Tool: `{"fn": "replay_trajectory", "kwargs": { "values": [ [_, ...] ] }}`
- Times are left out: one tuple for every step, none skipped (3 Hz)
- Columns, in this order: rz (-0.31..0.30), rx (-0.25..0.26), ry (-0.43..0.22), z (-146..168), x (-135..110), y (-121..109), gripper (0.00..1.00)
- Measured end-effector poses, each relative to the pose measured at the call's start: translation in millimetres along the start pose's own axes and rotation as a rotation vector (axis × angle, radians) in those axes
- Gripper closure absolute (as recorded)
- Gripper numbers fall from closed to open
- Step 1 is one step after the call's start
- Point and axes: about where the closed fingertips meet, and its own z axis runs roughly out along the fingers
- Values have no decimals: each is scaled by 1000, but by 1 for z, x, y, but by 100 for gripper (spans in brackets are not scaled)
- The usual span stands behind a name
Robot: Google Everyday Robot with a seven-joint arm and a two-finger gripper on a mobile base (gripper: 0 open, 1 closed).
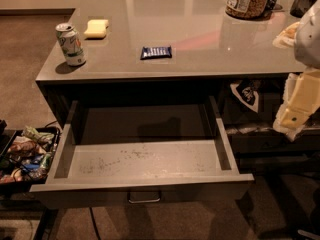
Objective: Close top drawer
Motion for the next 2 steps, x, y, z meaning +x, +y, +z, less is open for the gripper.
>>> {"fn": "replay_trajectory", "kwargs": {
  "values": [
    [-26,51,-68,-2,3,13,0],
    [-42,95,-155,7,13,28,0]
  ]
}}
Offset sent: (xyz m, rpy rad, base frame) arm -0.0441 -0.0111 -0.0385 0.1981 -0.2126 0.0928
